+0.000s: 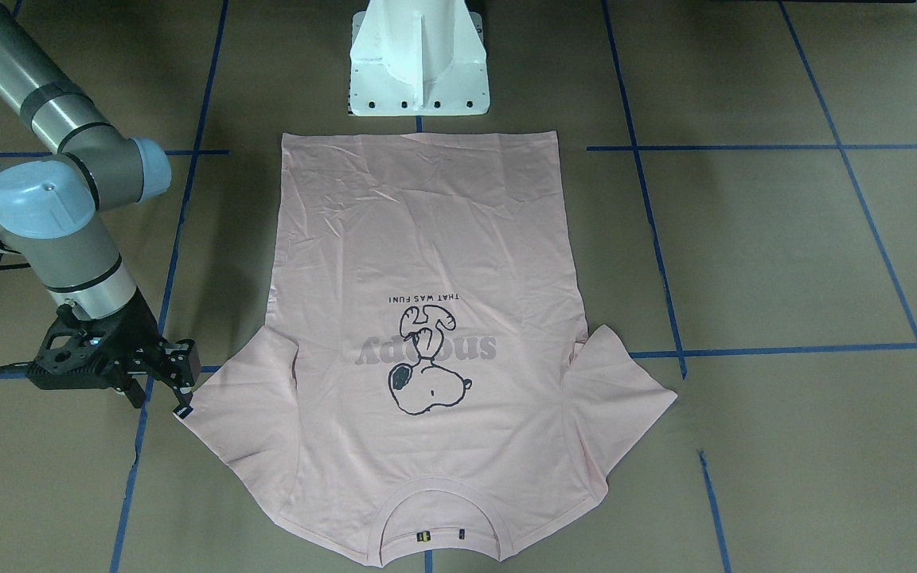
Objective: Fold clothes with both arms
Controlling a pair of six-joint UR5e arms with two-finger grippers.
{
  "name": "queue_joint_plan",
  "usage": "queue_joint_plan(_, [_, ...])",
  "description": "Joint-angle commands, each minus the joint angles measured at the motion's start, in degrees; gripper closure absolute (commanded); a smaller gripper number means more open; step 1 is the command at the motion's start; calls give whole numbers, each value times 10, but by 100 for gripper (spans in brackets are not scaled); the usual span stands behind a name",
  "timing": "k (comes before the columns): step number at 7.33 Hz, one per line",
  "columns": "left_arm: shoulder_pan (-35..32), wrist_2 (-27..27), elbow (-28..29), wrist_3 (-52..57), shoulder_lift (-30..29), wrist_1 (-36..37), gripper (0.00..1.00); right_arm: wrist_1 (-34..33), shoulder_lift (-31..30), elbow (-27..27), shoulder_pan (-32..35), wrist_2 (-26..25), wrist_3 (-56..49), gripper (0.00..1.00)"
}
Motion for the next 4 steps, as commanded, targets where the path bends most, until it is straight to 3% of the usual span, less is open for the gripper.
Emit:
queue_joint_plan(1, [0,0,-1,0,1,0,0,0,7,-26,-15,-21,0,43])
queue_joint_plan(4, [0,1,-1,2,1,0,0,0,27,-62,-20,-37,-1,44])
